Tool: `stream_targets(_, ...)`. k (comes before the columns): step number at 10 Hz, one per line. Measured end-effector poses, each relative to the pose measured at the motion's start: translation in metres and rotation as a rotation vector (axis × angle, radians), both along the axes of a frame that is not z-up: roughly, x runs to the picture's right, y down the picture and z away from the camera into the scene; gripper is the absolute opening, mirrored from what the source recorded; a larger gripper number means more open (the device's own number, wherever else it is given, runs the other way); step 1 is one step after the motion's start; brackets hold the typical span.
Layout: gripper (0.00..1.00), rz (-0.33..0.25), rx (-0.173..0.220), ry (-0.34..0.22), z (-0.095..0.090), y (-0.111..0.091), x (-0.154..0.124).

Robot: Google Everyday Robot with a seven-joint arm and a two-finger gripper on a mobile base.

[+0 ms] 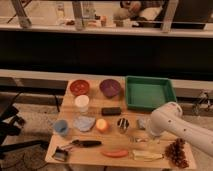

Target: Place fork in purple bowl

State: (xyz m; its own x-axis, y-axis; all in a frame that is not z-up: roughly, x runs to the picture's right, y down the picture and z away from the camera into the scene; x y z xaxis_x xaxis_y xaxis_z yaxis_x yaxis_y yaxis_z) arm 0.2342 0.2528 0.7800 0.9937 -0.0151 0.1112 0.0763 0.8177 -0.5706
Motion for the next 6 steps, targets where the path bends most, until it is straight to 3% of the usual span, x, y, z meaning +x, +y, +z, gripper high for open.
stream_targets(5,0.73,-0.003,-0.013,0.010,0.0032,0.0047,0.0032)
stream_targets(6,0.68,-0.004,-0.016,0.012,0.0035,0.0058,0.0039)
